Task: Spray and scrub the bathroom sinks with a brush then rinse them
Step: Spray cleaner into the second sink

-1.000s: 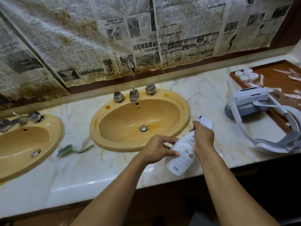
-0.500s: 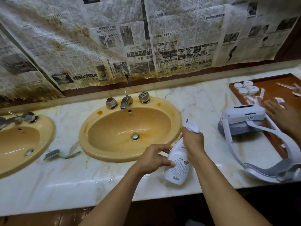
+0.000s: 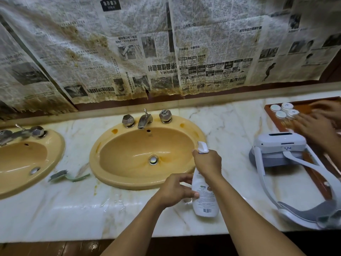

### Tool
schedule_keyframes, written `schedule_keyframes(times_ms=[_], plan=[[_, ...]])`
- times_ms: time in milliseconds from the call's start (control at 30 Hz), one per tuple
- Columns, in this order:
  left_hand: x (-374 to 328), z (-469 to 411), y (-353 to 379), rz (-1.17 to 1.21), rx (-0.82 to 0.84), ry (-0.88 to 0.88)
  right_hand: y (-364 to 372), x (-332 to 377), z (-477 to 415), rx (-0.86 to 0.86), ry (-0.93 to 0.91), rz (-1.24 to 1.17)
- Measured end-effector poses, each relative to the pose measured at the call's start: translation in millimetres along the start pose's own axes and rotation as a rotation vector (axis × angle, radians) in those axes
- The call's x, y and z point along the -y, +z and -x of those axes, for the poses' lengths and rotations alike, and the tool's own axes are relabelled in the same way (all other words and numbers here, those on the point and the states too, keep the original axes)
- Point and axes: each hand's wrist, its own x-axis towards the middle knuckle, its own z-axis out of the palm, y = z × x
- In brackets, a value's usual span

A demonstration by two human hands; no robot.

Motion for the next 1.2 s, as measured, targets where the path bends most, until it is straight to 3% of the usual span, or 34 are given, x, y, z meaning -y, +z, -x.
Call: schedule_keyframes(times_ms=[133,467,1200], plan=[[-4.5,-5.4,-3.3,0.018,-0.025,0.018,-0.7,3.9,-7.1,-0.032,0.043,-0.045],[-0.9,-16.0,-13.5,0.081,-0.1,0.027,7.5,22.0,-10.6,0.077,-0.098,-0.041],[-14.6,0.1,-36.5,0.137,-0.119,0.091,23.1,51.6,-0.1,0.019,-0.166,-0.001]])
